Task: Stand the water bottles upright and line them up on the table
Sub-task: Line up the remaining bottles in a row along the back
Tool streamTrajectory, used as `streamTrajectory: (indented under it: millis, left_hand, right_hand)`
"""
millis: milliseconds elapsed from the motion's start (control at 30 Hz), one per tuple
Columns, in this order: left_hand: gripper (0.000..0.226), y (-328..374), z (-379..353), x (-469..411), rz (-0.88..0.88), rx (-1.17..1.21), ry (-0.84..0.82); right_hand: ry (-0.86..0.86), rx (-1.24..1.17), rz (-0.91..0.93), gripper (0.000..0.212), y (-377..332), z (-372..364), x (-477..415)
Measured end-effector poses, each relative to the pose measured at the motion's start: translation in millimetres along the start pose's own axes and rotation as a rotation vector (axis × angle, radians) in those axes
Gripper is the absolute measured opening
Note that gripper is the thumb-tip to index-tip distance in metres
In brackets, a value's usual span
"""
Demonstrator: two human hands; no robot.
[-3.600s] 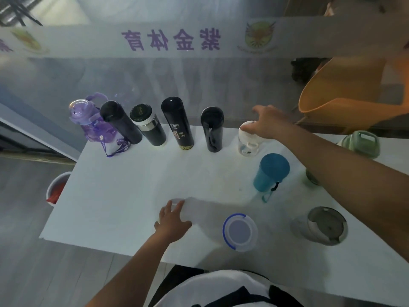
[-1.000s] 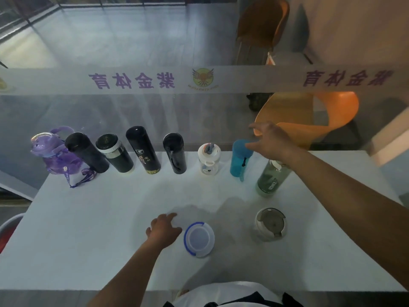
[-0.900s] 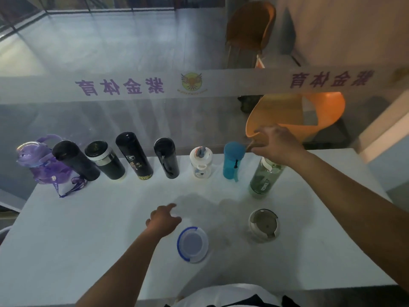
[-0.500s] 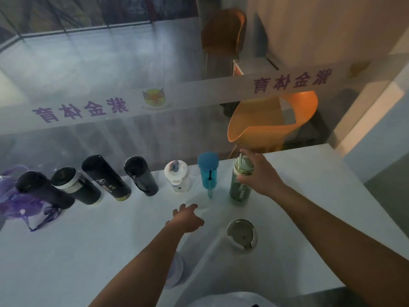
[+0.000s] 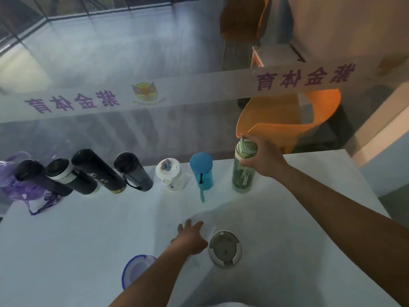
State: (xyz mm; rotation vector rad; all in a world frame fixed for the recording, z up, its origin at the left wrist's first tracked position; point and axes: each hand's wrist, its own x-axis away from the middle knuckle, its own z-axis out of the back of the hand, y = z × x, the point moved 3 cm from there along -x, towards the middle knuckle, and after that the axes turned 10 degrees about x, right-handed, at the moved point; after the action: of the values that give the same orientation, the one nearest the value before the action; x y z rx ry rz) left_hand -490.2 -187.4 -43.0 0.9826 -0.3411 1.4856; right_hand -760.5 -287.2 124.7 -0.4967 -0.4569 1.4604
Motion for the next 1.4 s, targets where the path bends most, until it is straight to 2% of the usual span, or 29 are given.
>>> streamTrajectory:
  millis: [133, 367, 633, 767, 833, 900, 1000, 1100, 1267, 1333, 1400]
  left_hand:
    - [0.076, -10, -11, 8, 0.062, 0.013, 0.057]
    - [0.079, -14, -18, 14, 0.058, 0.024, 0.069]
    - [0.076, -6, -7, 24, 0.036, 0.037, 0.083]
    - [0.073, 3, 17, 37, 0.018, 0.039, 0.085]
    - [0.069, 6, 36, 48, 0.002, 0.045, 0.054]
    - [0.063, 9, 58, 61, -0.035, 0.104, 0.035]
    - [0.056, 3, 94, 89, -0.125, 0.218, 0.127]
    - [0.056, -26, 115, 120, -0.163, 0.332, 0.254]
    - [0.055, -98, 106, 145, -0.145, 0.591, 0.433]
    - [0.054, -124, 91, 148, -0.113, 0.679, 0.479]
    - [0.052, -146, 74, 149, -0.08, 0.698, 0.454]
  right_hand:
    - [-0.018, 0.055, 0.044, 0.077, -2, -5, -16]
    - [-0.015, 0.067, 0.079, 0.075, -1, -13, -21]
    - [-0.035, 0.094, 0.057, 0.079, 2, -17, -13]
    - [-0.065, 0.057, -0.003, 0.089, -4, -17, -7]
    - [0.009, 0.124, 0.0, 0.091, -15, -12, 1]
    - [0.133, 0.188, 0.028, 0.083, -30, -5, 14]
    - [0.223, 0.054, 0.078, 0.064, -68, -2, 57]
    - [0.128, -0.025, 0.17, 0.055, -115, -26, 120]
    - [-0.35, 0.056, 0.324, 0.081, -166, -126, 204]
    - [-0.418, 0.055, 0.351, 0.09, -176, -164, 220]
    - [-0.417, 0.051, 0.34, 0.092, -185, -189, 229]
